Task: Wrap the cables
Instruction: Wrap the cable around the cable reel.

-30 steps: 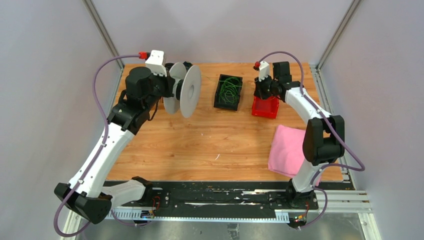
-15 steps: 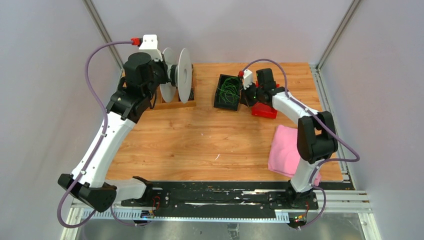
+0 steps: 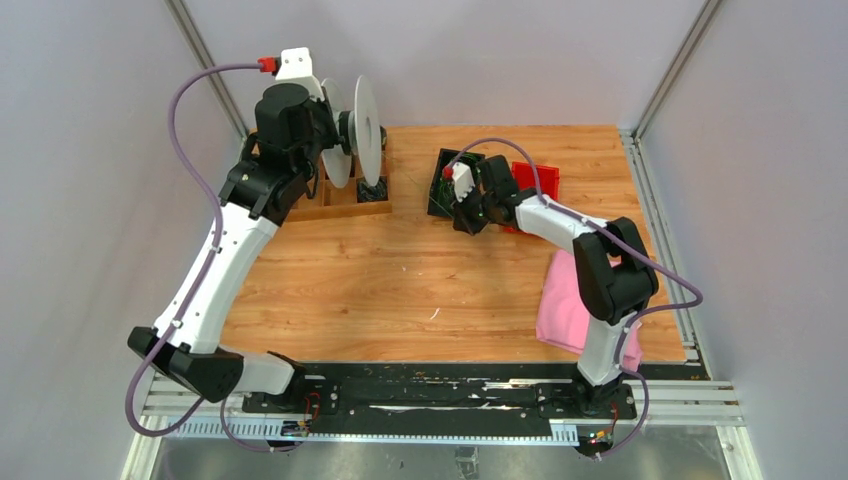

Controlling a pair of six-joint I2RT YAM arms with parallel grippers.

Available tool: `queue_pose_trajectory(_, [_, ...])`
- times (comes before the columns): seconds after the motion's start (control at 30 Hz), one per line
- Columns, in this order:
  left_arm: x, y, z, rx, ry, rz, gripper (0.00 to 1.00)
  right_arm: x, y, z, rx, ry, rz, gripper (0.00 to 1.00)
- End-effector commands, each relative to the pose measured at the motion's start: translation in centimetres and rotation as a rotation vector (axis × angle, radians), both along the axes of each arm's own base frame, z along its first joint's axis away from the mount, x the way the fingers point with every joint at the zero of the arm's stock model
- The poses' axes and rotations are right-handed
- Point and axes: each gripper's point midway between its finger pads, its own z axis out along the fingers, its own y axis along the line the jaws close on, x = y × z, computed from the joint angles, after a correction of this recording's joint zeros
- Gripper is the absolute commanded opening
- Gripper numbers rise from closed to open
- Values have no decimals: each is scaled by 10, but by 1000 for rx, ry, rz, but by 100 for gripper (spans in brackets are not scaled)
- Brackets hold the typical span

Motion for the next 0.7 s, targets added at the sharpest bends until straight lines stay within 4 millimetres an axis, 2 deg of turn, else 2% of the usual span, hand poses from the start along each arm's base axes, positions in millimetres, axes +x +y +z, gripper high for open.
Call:
queue_pose_trajectory(0.0, [10,16,50,-71,-149,107,0,-27,15,-14,-15,49,34,1])
queue_pose_trajectory(0.13, [20,20,49,-69,-148,163,0,-53,32,-14,13,86,77,1])
queue_pose_trajectory(0.3, [30,28,38,-58,-133,236,0,-90,58,-8,72,158,136,1])
queue_pose_trajectory(0.53, [38,28,27,-34,-124,257,1,-152,98,24,139,230,315,1])
queue_pose_trajectory(0.67, [43,26,21,-24,-113,252,0,-191,114,51,162,277,442,1])
